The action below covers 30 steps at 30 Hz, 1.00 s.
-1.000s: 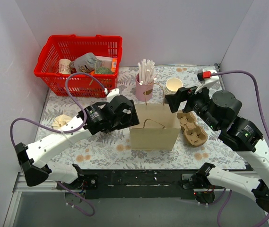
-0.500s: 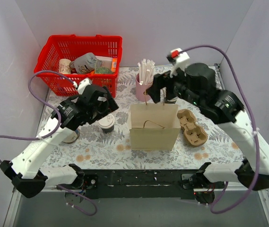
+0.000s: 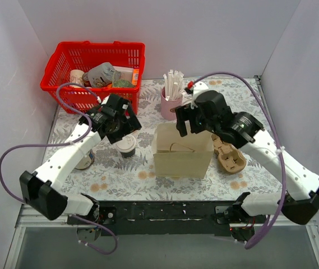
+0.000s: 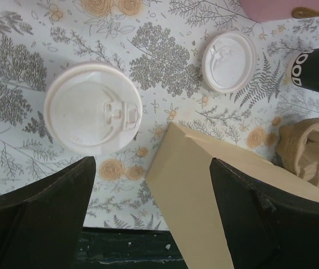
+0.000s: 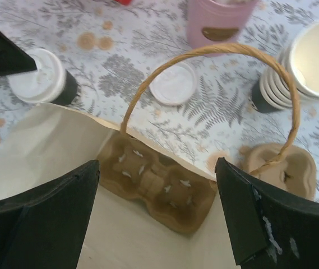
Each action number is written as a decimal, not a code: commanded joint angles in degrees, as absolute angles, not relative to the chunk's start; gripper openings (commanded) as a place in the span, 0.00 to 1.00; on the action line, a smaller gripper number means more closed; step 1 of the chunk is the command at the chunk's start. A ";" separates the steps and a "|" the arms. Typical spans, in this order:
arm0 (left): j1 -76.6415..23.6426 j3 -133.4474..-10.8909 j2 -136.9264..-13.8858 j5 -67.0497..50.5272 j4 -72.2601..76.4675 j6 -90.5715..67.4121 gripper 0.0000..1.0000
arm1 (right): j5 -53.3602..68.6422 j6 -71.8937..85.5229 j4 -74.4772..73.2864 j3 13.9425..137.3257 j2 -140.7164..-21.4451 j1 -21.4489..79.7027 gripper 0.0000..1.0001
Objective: Pack the takeout coffee
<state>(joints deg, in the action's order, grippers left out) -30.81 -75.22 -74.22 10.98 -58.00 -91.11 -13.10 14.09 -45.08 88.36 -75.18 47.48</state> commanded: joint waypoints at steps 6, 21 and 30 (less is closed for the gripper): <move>-30.67 -80.59 -85.68 12.13 -59.33 -87.19 0.67 | -32.60 17.40 -36.74 72.26 -55.82 47.37 0.92; -30.67 -80.33 -89.73 12.83 -57.31 -86.22 0.51 | -21.27 11.87 -25.41 69.00 -50.01 47.37 0.91; -31.73 -80.42 -91.58 14.15 -58.09 -86.13 0.44 | -15.56 10.19 -14.94 60.12 -43.95 47.37 0.91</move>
